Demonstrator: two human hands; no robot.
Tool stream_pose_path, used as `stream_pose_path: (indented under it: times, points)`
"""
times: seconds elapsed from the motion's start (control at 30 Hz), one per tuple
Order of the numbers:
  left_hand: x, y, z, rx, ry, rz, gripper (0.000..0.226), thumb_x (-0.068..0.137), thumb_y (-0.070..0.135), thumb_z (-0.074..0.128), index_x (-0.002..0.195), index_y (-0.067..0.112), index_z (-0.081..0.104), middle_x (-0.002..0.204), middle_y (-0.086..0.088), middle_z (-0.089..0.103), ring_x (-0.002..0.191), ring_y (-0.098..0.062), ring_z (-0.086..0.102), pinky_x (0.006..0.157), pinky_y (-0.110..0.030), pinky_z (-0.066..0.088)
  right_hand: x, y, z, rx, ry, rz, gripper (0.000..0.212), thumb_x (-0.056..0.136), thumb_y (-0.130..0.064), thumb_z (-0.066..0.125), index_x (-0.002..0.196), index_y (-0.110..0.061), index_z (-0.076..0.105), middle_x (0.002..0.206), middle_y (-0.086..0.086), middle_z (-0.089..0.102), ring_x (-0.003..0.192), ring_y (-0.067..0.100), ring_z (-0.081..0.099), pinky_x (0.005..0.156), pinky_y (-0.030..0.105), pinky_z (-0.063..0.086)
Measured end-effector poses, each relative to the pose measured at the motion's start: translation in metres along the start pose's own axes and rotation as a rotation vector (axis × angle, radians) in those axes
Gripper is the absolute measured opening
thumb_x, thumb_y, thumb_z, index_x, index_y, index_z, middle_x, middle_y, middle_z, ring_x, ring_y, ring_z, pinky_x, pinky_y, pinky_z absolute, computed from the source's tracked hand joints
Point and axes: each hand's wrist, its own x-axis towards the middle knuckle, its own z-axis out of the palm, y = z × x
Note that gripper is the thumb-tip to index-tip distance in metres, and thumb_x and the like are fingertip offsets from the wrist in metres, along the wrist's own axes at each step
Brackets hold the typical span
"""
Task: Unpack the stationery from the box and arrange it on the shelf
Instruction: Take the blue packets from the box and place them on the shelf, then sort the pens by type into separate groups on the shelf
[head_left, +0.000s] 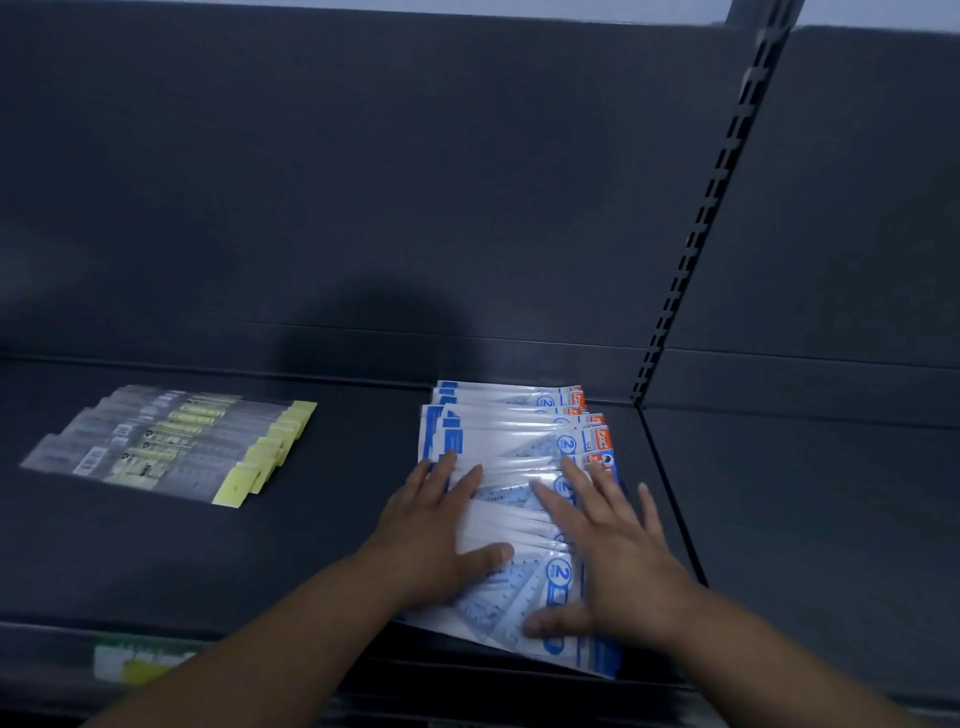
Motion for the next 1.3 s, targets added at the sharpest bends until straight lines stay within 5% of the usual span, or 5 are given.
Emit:
stream_pose_path:
  times: [0.2,0.4,0.73,1.0,1.3]
  points:
    - [-0.014,-0.001,0.006,0.056,0.048,-0.029,0.087,0.083,0.076,0.034,0.15,0.038,-0.006,0.157,0.011,-0.022,0.144,-0.015,-0.021,0.12,-0.039,0.0,0.003,-0.001,0.007,0.011,-0.062,0.004,0.126,0.055,-0.087,0.057,0.147,-0.046,-0.017,0.153,-0.013,-0.035,0.142,0.015,-0.031,0.114,0.053,-0.018]
    - [-0.04,0.008,-0.002,0.036,0.243,-0.102,0.072,0.085,0.067,0.043,0.147,0.032,0.03,0.16,0.004,0.011,0.146,-0.016,0.008,0.119,-0.03,0.008,-0.002,-0.008,-0.004,0.067,0.108,-0.087,0.091,0.07,-0.079,0.055,0.147,-0.042,0.024,0.16,-0.012,-0.001,0.147,0.01,-0.007,0.118,0.045,-0.011]
    - [-0.187,0.018,0.021,-0.09,0.604,-0.613,0.047,0.086,0.047,0.06,0.128,0.027,0.056,0.142,0.006,0.042,0.132,-0.015,0.04,0.108,-0.021,0.027,-0.012,-0.061,-0.002,0.177,0.173,-0.602,0.057,0.083,-0.048,0.056,0.135,-0.026,0.05,0.14,-0.006,0.047,0.128,0.017,0.045,0.107,0.025,0.029]
    - [-0.356,0.026,0.074,-0.027,0.568,-1.075,0.061,0.08,0.054,0.053,0.133,0.022,0.052,0.14,0.001,0.048,0.126,-0.021,0.048,0.103,-0.028,0.037,-0.071,-0.155,0.05,0.16,-0.053,-0.974,0.057,0.087,-0.047,0.059,0.14,-0.031,0.042,0.14,-0.013,0.042,0.124,0.01,0.046,0.1,0.025,0.041]
    - [-0.489,-0.01,0.138,-0.098,0.504,-1.35,0.058,0.086,0.05,0.054,0.139,0.028,0.044,0.143,0.006,0.043,0.124,-0.014,0.046,0.103,-0.029,0.04,-0.113,-0.26,0.124,-0.174,-0.373,-1.046,0.066,0.089,-0.05,0.055,0.146,-0.028,0.029,0.144,-0.003,0.036,0.128,0.02,0.041,0.103,0.036,0.041]
